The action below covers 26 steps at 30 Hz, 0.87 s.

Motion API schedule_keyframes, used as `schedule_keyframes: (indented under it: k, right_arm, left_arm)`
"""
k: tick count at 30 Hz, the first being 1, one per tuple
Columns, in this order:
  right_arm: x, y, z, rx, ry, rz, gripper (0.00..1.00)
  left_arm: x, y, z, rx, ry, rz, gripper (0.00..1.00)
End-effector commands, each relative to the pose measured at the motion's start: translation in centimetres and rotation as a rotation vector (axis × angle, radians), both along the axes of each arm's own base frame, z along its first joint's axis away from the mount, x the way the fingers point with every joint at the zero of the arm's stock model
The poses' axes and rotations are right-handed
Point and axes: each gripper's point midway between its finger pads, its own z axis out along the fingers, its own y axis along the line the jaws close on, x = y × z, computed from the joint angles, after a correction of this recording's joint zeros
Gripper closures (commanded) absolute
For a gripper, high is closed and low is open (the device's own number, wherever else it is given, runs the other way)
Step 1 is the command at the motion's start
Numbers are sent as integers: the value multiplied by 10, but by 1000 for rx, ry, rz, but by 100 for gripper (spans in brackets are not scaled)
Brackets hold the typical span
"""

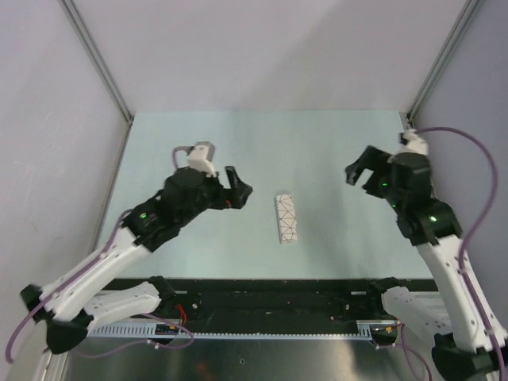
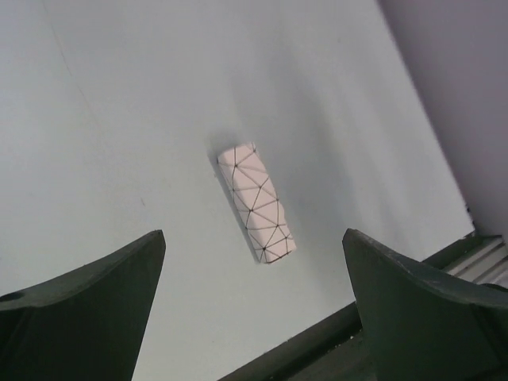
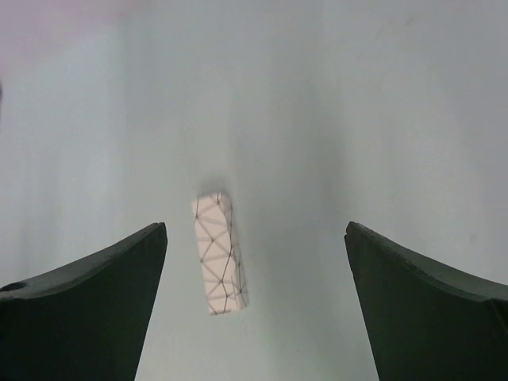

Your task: Organize the sunglasses

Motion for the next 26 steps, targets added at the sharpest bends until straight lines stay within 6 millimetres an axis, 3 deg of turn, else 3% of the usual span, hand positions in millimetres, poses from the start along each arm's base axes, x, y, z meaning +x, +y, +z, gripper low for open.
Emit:
schedule_keyframes:
  k: [1,2,5,9,12,20,26]
  right_arm:
    - [-28,-44,57,-45,-133,-95,0]
    - [-37,-50,77,-39,-189,-111,0]
    - [-49,-65,102,-52,-255,-166,1]
    - [-66,-73,147,-7,-402,-203,2]
    - [-71,-71,165,19,-448,-191,2]
    - [-84,-77,190,14,-545,-197,3]
    - [-82,-73,189,18,-539,-182,3]
  left_arm:
    - [-6,42,47,-10,-193,77,0]
    - [-11,49,65,-40,-235,81,0]
    - [-16,60,91,-62,-292,96,0]
    - [-17,72,100,-42,-330,124,0]
    - [-19,71,105,-29,-340,105,0]
    - [-20,72,114,-41,-355,104,0]
    - [-18,71,113,-35,-347,108,0]
